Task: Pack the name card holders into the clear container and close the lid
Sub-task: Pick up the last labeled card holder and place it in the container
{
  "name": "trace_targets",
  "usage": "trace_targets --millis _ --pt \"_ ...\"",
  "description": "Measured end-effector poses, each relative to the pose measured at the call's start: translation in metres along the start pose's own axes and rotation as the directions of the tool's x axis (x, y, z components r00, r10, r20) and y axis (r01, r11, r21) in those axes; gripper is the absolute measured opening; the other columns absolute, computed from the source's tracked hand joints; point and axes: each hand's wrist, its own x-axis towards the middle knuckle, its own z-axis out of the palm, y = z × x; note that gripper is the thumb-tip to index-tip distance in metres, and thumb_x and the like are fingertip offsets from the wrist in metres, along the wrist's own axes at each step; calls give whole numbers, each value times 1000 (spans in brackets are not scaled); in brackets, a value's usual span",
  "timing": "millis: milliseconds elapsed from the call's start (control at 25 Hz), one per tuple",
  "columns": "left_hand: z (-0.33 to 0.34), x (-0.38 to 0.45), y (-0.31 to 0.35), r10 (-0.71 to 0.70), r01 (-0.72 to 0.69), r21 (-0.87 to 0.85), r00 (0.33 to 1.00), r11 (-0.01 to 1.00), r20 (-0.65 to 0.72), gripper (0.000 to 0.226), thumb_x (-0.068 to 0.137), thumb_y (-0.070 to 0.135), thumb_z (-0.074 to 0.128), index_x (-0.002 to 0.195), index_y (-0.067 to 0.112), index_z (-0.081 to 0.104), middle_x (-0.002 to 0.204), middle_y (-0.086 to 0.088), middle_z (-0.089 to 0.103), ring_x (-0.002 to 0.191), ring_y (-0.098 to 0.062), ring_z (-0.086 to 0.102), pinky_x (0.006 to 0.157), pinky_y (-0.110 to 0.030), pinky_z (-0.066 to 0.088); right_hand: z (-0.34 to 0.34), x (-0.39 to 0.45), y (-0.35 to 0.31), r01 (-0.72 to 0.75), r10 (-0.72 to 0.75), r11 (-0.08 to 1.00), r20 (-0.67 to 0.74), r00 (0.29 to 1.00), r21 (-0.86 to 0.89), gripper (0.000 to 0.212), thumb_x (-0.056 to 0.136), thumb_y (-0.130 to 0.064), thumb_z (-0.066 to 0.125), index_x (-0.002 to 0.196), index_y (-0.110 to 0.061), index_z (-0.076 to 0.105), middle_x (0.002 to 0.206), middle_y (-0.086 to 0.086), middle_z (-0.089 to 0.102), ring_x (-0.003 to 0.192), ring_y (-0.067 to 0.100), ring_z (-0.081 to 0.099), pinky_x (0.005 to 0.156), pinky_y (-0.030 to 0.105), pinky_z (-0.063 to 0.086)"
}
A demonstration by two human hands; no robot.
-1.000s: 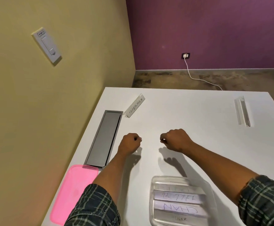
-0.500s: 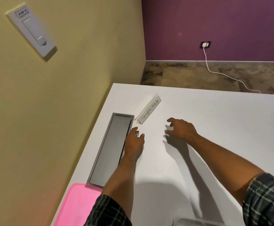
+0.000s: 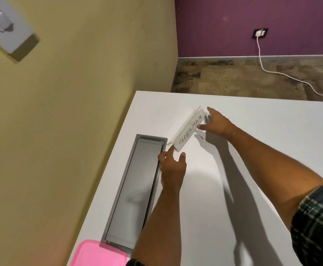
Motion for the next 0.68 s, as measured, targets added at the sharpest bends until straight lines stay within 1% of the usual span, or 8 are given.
trace_targets --millis 120,160,280,360,400,520,600,680 --pt "7 13 14 -134 130 -44 986 990 -103 37 94 35 63 131 30 64 122 -8 50 115 -28 57 97 -42 52 8 14 -4 78 -85 993 83 993 90 82 74 -27 87 141 -24 40 138 -3 58 131 25 55 106 38 45" --pt "8 17 16 -158 155 -37 981 987 -116 34 96 36 61 128 30 65 119 -8 52 111 -29 58 95 -41 53 9 16 -4 95 -105 991 103 989 96 86 72 -25 89 141 -22 39 137 -2 58 129 25 56 109 42 45" --pt "7 23 14 -164 160 -37 978 986 -126 27 99 35 54 121 25 67 116 -8 62 106 -29 63 91 -42 57 12 14 -5 97 -104 993 114 988 67 108 68 -25 91 154 -20 27 149 6 48 137 27 48 113 51 41" --pt "7 21 11 -161 148 -103 979 984 -128 24 101 30 51 115 20 68 112 -7 67 103 -27 65 88 -40 59 11 7 0 65 -70 995 65 995 73 109 70 -21 91 157 -24 25 150 8 44 137 28 45 113 50 42" --pt "7 17 9 -155 138 -131 979 982 -134 22 101 26 51 111 17 69 108 -7 69 101 -27 66 86 -39 59 7 0 4 46 -47 997 23 999 67 107 71 -19 90 157 -25 26 148 8 44 135 26 47 111 47 44" --pt "0 3 8 -146 129 -142 982 981 -118 17 98 15 53 96 10 70 97 -7 70 94 -29 67 82 -38 58 -10 -30 17 68 -77 993 -90 993 -91 91 72 -19 88 151 -20 42 133 10 53 118 24 56 97 37 49" --pt "-6 -9 7 -147 143 -72 988 987 -55 17 96 15 53 93 10 69 98 -9 71 93 -30 68 82 -39 60 -20 -59 27 121 -147 949 -68 987 -291 87 69 -22 87 147 -18 47 126 12 55 117 30 56 95 38 50" --pt "-15 -26 15 -144 144 -13 989 989 17 17 95 15 53 92 11 69 99 -11 71 93 -32 68 83 -43 60 -30 -100 39 135 -164 880 -24 986 -456 87 68 -25 86 146 -16 48 125 12 54 116 33 54 93 40 51"
